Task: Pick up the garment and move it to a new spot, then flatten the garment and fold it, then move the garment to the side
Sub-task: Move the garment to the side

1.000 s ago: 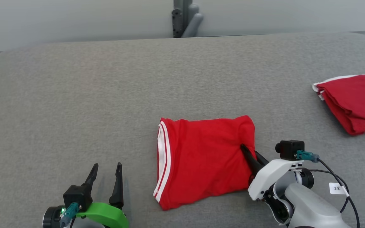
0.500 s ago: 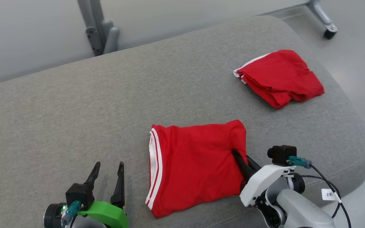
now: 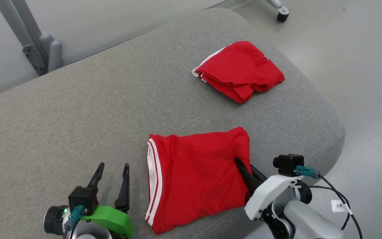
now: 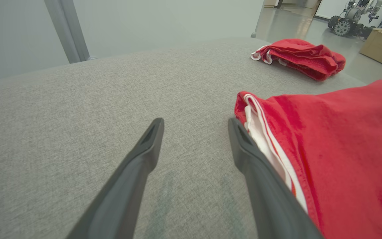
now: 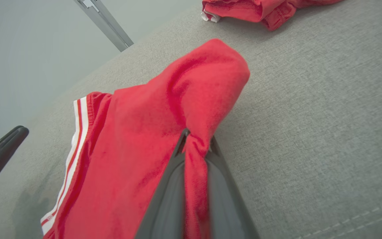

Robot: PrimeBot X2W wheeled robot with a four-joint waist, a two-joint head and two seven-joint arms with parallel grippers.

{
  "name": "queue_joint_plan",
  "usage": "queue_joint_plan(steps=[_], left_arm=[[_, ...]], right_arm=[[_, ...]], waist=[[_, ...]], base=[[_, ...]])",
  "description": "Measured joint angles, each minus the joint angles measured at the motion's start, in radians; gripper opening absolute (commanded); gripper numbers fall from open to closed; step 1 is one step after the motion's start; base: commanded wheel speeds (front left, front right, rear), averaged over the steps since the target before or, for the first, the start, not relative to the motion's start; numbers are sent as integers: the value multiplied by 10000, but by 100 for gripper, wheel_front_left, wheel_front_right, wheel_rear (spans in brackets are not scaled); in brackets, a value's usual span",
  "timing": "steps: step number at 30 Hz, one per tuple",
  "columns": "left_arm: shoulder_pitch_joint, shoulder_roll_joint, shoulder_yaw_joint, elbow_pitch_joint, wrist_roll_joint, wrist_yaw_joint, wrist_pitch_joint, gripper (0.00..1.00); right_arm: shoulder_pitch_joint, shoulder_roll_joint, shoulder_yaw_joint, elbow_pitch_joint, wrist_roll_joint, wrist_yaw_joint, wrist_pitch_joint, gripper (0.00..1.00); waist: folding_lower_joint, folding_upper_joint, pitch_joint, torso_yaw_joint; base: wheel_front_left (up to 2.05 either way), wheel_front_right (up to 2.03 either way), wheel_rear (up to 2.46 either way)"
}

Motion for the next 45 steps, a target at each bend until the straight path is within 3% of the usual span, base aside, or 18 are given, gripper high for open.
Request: queue_joint_plan(steps=[10, 19, 28, 39, 40, 41, 45], left_arm=[[-222, 0, -107, -163, 226, -94, 0, 100], [-473, -2, -167, -372, 403, -167, 0, 100], [-908, -4, -161, -322, 723, -184, 0, 100], [-1198, 6, -52, -403, 982, -242, 0, 100], [-1223, 6, -50, -422, 995, -242, 0, 100], [-1242, 6, -42, -435, 1016, -242, 0, 100], [-1264, 6, 15, -454, 1055, -240, 0, 100]], right_arm=[[-12, -40, -38, -121, -67, 0, 0, 0], [-964, -343, -134, -579, -617, 0, 0, 0], [-4056, -1586, -44, 284, -955, 2, 0, 0], [-5867, -3419, -1237, 3294, -1304, 4, 0, 0], [-5967, -3544, -1505, 3561, -1452, 4, 0, 91], [-6062, -3699, -1810, 3735, -1735, 4, 0, 100], [-6195, -4021, -3425, 4197, -2696, 2, -2, 100]], waist=[[0, 0, 468, -319], [0, 0, 939, 21], [0, 0, 1602, 845], [0, 0, 2241, 2017], [0, 0, 2294, 2114], [0, 0, 2346, 2208], [0, 0, 2519, 2545]], base=[[0, 0, 0], [0, 0, 0], [0, 0, 0], [0, 0, 0], [0, 0, 0], [0, 0, 0], [0, 0, 0]])
